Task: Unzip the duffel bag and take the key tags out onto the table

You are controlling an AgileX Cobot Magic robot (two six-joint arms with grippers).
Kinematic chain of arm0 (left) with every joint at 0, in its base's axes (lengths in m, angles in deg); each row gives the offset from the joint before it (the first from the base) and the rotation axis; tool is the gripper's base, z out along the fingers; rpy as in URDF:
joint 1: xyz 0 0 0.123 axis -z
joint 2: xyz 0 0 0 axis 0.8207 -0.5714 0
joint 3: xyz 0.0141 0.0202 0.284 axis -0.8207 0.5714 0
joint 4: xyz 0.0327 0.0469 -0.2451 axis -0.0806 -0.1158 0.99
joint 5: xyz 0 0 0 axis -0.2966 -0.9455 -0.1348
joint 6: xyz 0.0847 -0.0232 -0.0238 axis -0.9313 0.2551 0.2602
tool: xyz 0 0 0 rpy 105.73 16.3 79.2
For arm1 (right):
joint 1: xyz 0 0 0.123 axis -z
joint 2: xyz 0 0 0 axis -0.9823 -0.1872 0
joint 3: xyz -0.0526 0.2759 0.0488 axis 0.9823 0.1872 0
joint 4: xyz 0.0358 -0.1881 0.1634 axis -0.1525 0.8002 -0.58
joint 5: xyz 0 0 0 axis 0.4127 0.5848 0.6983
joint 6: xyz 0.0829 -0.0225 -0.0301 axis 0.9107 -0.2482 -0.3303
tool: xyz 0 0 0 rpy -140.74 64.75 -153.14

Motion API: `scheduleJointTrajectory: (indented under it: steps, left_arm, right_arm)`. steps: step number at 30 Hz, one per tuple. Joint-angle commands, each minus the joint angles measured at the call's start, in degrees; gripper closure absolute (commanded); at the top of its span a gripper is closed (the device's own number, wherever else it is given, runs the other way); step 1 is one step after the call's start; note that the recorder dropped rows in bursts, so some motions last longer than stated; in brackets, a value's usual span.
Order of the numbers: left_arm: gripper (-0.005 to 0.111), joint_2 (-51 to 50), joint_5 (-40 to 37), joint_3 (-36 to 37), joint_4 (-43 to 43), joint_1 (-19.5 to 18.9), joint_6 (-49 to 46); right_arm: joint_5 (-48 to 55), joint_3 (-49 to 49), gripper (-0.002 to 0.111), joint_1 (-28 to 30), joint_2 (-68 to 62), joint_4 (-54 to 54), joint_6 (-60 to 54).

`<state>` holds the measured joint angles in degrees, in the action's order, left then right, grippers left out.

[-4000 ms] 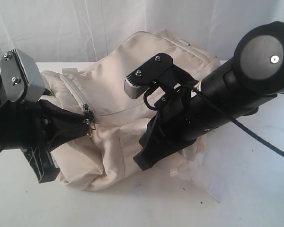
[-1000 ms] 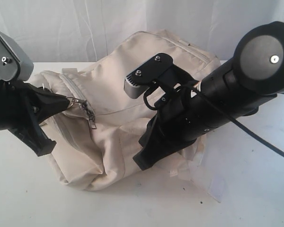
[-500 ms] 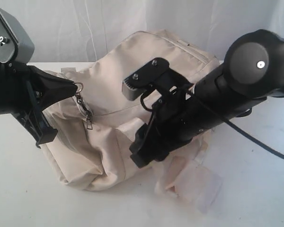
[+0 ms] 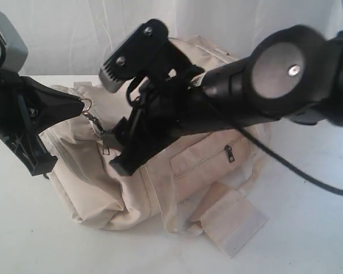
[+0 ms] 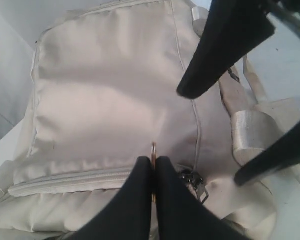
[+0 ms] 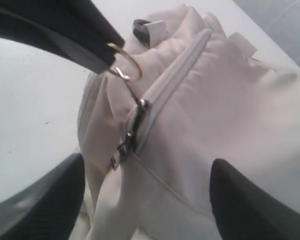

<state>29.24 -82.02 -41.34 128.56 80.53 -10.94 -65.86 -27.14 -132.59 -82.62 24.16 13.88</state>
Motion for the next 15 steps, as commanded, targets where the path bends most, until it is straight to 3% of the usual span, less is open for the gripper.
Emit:
scheduleJointTrajectory:
  steps: [1,8,10,15]
  left_arm:
    - [0.107,0.7,-0.9,-0.3,0.6,-0.1,1.0]
    - [0.107,0.7,-0.6,-0.3,0.6,-0.1,1.0]
    - [0.107,0.7,-0.5,-0.3,0.6,-0.1,1.0]
    - [0.107,0.5,0.1,-0.2,0.1,-0.1,1.0]
  right_arm:
    - [-10.2,-0.2,0.042,-3.6,-4.4,-0.6,-2.5]
    - [-13.4,-0.2,0.047,-4.3,-8.4,-0.6,-2.4]
    - [-12.1,-0.2,0.058,-4.3,-8.9,-0.6,-2.3]
    - [-6.1,-0.2,0.108,-4.3,-8.8,-0.6,-2.2]
